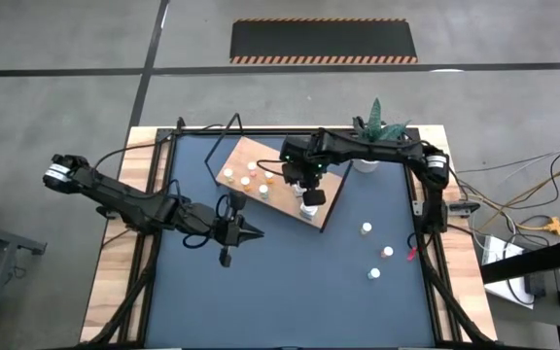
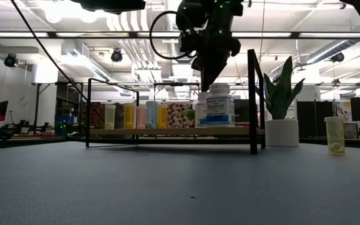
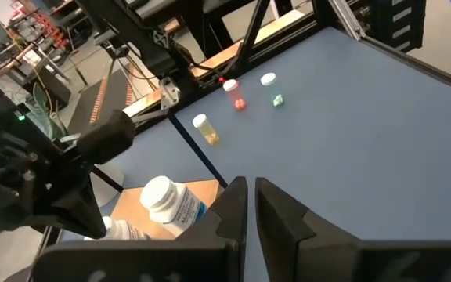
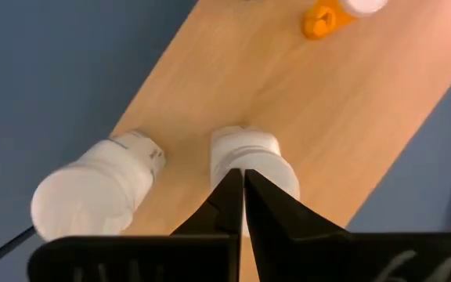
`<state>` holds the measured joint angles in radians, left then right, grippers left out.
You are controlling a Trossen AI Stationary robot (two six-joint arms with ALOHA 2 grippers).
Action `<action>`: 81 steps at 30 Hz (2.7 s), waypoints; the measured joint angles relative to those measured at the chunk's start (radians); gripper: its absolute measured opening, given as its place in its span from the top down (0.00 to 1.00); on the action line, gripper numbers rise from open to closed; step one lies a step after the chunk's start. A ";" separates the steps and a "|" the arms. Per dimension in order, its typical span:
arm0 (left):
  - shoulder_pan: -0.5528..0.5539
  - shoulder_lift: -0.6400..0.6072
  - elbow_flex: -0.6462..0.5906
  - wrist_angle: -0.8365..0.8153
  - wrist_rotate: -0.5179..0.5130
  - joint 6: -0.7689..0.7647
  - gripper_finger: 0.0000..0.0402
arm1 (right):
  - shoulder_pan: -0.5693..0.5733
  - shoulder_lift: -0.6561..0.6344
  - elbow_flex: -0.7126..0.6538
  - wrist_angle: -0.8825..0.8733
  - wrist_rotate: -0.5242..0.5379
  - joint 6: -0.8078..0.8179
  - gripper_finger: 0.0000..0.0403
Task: Pick and place medicine bottles onto shelf by color
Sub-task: Put the white pill bottle on the shelf
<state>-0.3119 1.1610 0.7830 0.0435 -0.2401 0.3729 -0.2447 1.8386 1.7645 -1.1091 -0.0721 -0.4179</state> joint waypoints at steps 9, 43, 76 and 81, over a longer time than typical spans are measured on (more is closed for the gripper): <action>0.000 0.000 0.000 0.000 0.000 0.000 0.98 | -0.005 0.017 0.002 0.013 0.073 0.136 0.98; 0.000 0.000 0.000 0.001 0.000 0.000 0.98 | -0.033 -0.024 0.030 -0.056 0.128 0.302 0.98; 0.000 0.000 0.000 0.000 0.000 -0.003 0.98 | -0.053 -0.023 -0.009 -0.173 0.013 0.341 0.98; 0.000 0.000 -0.001 0.000 0.000 -0.003 0.98 | -0.057 -0.023 0.010 -0.170 0.035 0.325 0.98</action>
<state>-0.3121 1.1606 0.7822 0.0437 -0.2401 0.3698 -0.3016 1.8153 1.7742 -1.2789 -0.0372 -0.0931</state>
